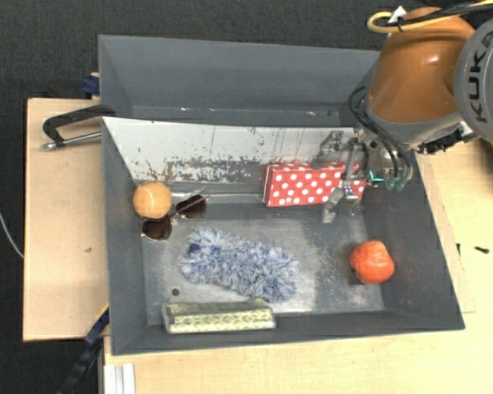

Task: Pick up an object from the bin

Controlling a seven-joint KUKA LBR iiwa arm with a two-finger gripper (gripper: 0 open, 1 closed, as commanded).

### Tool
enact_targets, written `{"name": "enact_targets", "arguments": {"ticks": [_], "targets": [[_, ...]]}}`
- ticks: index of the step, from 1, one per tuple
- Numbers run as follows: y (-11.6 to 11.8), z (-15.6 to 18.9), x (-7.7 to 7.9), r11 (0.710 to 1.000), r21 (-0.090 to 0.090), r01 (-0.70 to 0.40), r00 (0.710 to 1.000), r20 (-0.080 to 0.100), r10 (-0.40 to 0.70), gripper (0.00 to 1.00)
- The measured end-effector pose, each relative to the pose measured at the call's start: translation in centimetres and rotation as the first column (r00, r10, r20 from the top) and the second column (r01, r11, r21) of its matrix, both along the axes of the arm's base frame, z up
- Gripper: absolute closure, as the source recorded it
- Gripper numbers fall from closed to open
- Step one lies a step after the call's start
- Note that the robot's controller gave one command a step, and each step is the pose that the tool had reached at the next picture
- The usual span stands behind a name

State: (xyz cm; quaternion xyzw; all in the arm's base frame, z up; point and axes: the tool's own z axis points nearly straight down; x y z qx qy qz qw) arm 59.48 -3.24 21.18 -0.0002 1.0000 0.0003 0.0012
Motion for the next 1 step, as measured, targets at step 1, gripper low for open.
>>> {"name": "enact_targets", "arguments": {"ticks": [1], "targets": [[0.83,-4.86,0.49,1.000,0.000,0.014,1.000,0.006,-0.014,0.00]]}}
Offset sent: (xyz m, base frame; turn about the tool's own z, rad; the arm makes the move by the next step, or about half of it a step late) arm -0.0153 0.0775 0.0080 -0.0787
